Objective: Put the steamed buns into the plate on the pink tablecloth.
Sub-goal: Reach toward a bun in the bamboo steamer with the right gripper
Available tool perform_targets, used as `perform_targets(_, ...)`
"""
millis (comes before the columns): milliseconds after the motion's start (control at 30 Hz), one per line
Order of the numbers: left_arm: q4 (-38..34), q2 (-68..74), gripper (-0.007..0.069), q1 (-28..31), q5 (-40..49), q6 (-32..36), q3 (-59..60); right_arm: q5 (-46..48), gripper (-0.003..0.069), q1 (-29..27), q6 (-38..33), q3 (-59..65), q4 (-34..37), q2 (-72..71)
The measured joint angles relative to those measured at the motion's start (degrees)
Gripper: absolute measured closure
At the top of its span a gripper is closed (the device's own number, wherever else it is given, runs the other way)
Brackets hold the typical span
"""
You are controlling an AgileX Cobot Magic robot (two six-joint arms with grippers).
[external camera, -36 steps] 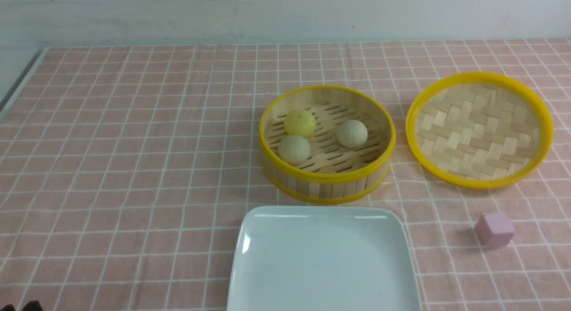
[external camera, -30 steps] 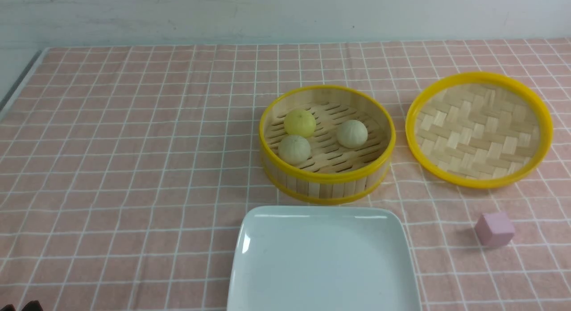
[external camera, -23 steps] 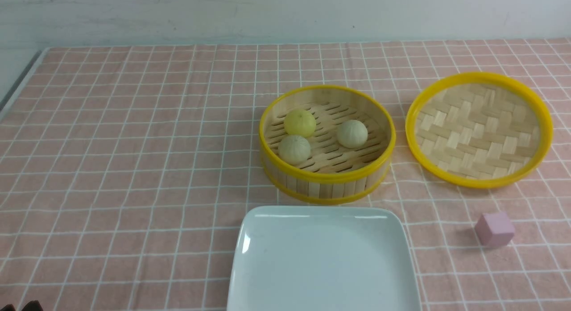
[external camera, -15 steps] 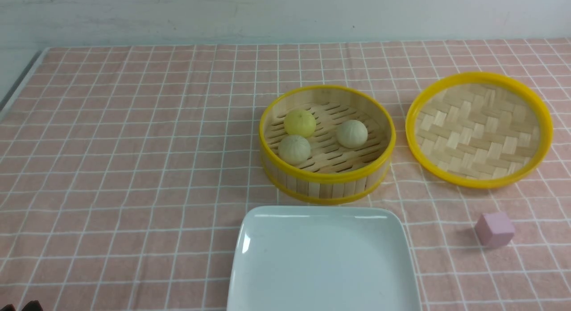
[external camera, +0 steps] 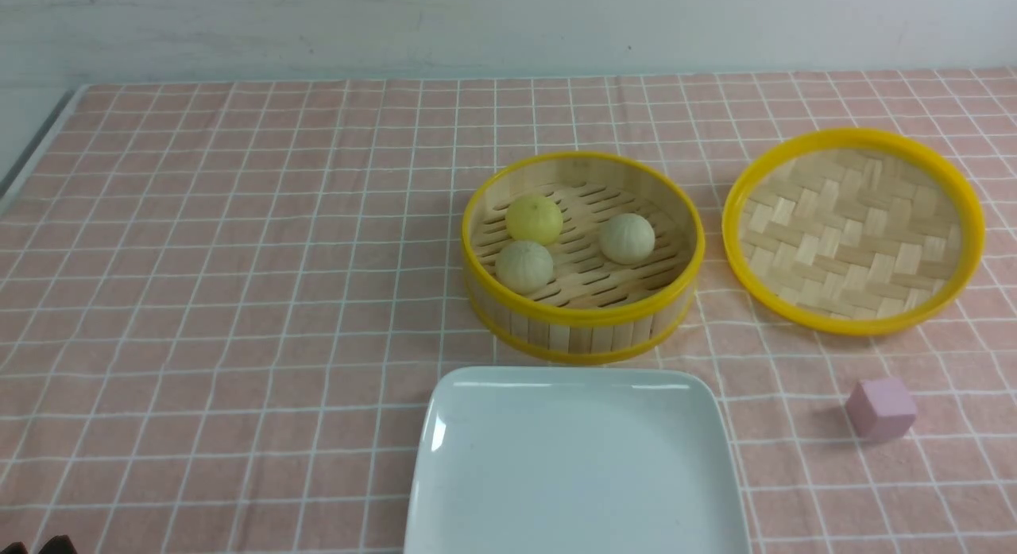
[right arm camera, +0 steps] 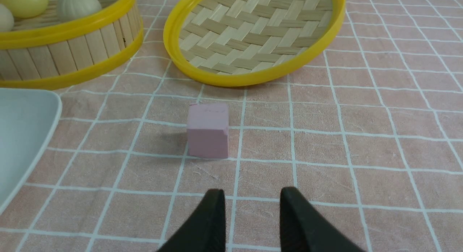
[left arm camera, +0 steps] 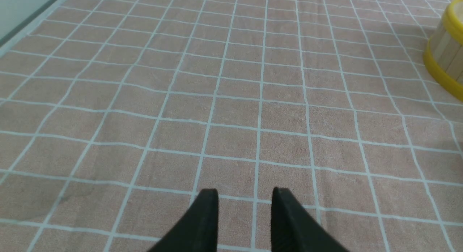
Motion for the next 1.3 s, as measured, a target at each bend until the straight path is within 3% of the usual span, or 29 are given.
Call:
perform_targets(167,-0.61,0.0,0.0384,0.0,0.0,-0.58,0.0,0.0,0.042,0.0,0.0,0.0,0.0,0.0)
perform_targets(233,-4.75,0.0,0.0384,0.0,-0.2,-4.12,0.0,-0.16,0.042,0.0,0.82,0.0,1.55,0.0)
perform_targets(367,-23.62,0.0,0.0384,0.0,-0.43,-19.66,0.0,-0.45,0.042,0.0,13.84,0.26,18.38,0.0)
perform_targets(433,-26.98,0.0,0.0384,0.0,-0.43,-23.28,0.05,-0.45,0.042,0.0,17.77,0.43,24.1,0.0)
perform_targets(467,-31.03,0.0,0.0384,0.0,-0.37,-26.71,0.1,-0.22,0.042,0.0,21.95,0.56,31.24,0.0)
perform_targets(667,-33.44,0.0,0.0384,0.0,-0.54,-30.19,0.1,-0.22,0.042,0.0,26.25,0.68,41.73,0.0)
perform_targets(867,-35.78,0.0,0.0384,0.0,-2.15,-30.46,0.16,-0.8,0.0424,0.0,25.2,0.68,46.43,0.0)
perform_targets(967,-36.68,0.0,0.0392,0.0,-1.37,-25.37,-4.13,-3.05,0.0487,0.0,20.04,-2.72,47.6,0.0)
perform_targets(1067,-36.4,0.11,0.0443,0.0,0.3,-18.82,-10.97,-5.63,0.0572,0.0,12.87,-7.77,46.67,0.98)
perform_targets(1133,-35.51,2.68,0.0524,0.0,3.55,-13.91,-16.4,-6.14,0.0649,0.0,5.95,-12.65,44.61,4.81)
perform_targets(1200,-34.14,7.77,0.0592,0.0,7.94,-10.07,-20.33,-4.12,0.0669,0.0,0.82,-17.05,42.86,10.68)
perform_targets(1300,-33.11,17.51,0.0622,0.0,14.9,-3.79,-24.86,3.77,0.0669,0.0,-4.31,-23.77,40.63,22.33)
